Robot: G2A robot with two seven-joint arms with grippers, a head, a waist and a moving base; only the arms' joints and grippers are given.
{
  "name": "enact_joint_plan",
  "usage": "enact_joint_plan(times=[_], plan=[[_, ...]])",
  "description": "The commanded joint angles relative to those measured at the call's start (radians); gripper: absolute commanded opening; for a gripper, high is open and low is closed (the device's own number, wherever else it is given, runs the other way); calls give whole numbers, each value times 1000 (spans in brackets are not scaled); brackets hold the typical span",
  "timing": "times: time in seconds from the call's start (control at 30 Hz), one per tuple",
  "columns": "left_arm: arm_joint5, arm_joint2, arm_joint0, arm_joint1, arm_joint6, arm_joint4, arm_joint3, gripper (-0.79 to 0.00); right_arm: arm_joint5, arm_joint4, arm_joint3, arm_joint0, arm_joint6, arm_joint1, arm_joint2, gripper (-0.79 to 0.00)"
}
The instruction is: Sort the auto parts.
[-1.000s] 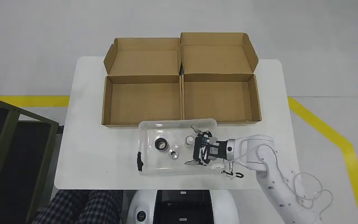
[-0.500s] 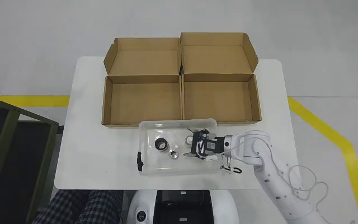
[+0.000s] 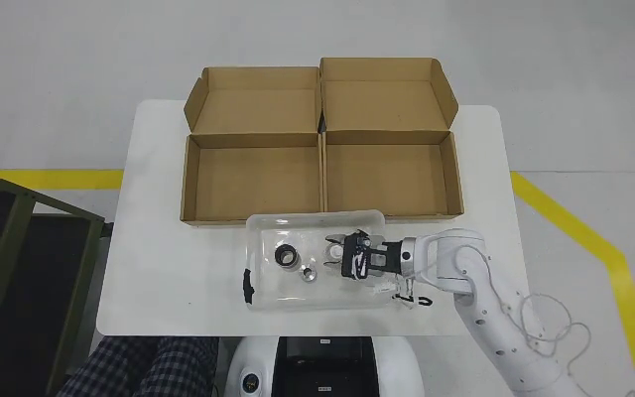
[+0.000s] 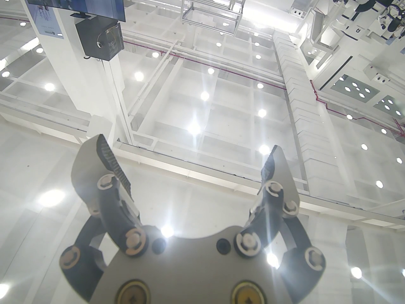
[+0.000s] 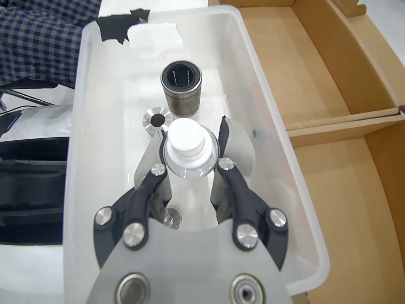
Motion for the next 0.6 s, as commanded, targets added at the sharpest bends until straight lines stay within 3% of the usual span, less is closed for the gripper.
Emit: enact_joint_plan(times=[0.0, 0.1, 0.33, 0.57], plan=[[0, 0, 0, 0, 0, 0, 0, 0, -1, 15, -20, -5, -13, 3, 12, -785], [0, 0, 0, 0, 0, 0, 0, 0, 5, 44, -59, -12, -64, 7, 34, -785], [0, 0, 0, 0, 0, 0, 0, 0, 56, 90, -65, -40, -361, 4, 76, -785], [0, 0, 0, 0, 0, 0, 0, 0, 122, 117, -82, -34, -511, -2, 91, -785]])
